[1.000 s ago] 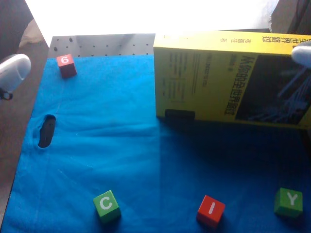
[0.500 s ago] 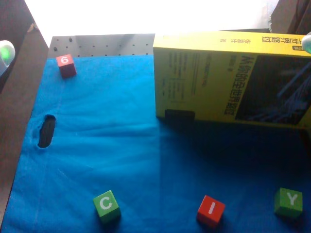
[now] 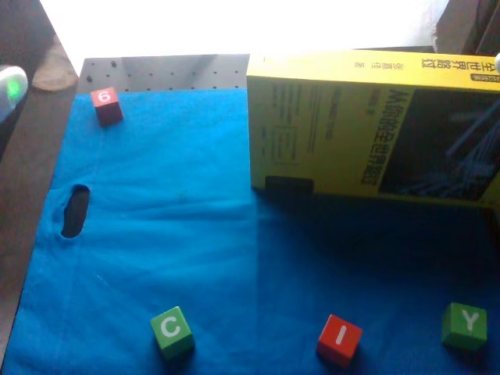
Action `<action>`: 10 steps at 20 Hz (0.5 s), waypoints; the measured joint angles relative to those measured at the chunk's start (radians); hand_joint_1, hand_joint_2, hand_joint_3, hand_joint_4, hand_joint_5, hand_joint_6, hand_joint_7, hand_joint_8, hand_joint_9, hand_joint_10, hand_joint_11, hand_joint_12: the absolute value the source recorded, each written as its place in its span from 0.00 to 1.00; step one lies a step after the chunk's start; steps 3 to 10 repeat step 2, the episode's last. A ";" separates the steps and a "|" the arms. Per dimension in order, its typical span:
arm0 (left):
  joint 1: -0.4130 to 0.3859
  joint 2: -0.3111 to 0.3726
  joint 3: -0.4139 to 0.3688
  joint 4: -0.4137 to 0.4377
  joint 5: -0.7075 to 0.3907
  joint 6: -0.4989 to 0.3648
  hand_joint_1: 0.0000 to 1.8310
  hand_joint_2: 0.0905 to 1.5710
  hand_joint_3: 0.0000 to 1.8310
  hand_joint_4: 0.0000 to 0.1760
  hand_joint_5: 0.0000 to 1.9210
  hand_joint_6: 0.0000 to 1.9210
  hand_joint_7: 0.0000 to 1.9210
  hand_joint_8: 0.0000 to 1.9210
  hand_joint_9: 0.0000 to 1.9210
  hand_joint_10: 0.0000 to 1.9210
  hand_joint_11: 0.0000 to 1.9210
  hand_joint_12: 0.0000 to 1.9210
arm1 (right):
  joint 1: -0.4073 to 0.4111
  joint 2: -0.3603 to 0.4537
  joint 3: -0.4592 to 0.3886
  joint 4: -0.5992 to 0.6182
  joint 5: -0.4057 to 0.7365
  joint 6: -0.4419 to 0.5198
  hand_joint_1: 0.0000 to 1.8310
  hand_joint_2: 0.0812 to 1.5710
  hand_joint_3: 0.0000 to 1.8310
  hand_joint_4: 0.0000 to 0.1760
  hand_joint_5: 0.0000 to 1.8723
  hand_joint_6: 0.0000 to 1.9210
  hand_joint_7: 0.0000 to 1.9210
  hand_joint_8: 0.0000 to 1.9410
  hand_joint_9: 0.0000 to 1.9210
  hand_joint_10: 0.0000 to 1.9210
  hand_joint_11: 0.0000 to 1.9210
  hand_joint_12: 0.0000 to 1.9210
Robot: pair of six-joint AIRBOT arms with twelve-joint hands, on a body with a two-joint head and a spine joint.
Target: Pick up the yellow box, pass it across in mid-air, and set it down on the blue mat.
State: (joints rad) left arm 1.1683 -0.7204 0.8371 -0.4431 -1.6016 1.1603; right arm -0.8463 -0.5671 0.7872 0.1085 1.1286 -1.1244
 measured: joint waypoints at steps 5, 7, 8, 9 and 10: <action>-0.033 0.001 0.000 0.039 -0.003 0.011 0.30 0.85 0.00 0.97 0.00 0.00 0.00 0.00 0.00 0.00 0.00 0.00 | -0.027 0.015 -0.013 -0.005 0.037 0.000 0.20 0.78 0.01 0.45 0.00 0.00 0.01 0.00 0.06 0.01 0.00 0.34; -0.033 0.001 0.000 0.039 -0.003 0.011 0.30 0.85 0.00 0.97 0.00 0.00 0.00 0.00 0.00 0.00 0.00 0.00 | -0.027 0.015 -0.013 -0.005 0.037 0.000 0.20 0.78 0.01 0.45 0.00 0.00 0.01 0.00 0.06 0.01 0.00 0.34; -0.033 0.001 0.000 0.039 -0.003 0.011 0.30 0.85 0.00 0.97 0.00 0.00 0.00 0.00 0.00 0.00 0.00 0.00 | -0.027 0.015 -0.013 -0.005 0.037 0.000 0.20 0.78 0.01 0.45 0.00 0.00 0.01 0.00 0.06 0.01 0.00 0.34; -0.033 0.001 0.000 0.039 -0.003 0.011 0.30 0.85 0.00 0.97 0.00 0.00 0.00 0.00 0.00 0.00 0.00 0.00 | -0.027 0.015 -0.013 -0.005 0.037 0.000 0.20 0.78 0.01 0.45 0.00 0.00 0.01 0.00 0.06 0.01 0.00 0.34; -0.033 0.001 0.000 0.039 -0.003 0.011 0.30 0.85 0.00 0.97 0.00 0.00 0.00 0.00 0.00 0.00 0.00 0.00 | -0.027 0.015 -0.013 -0.005 0.037 0.000 0.20 0.78 0.01 0.45 0.00 0.00 0.01 0.00 0.06 0.01 0.00 0.34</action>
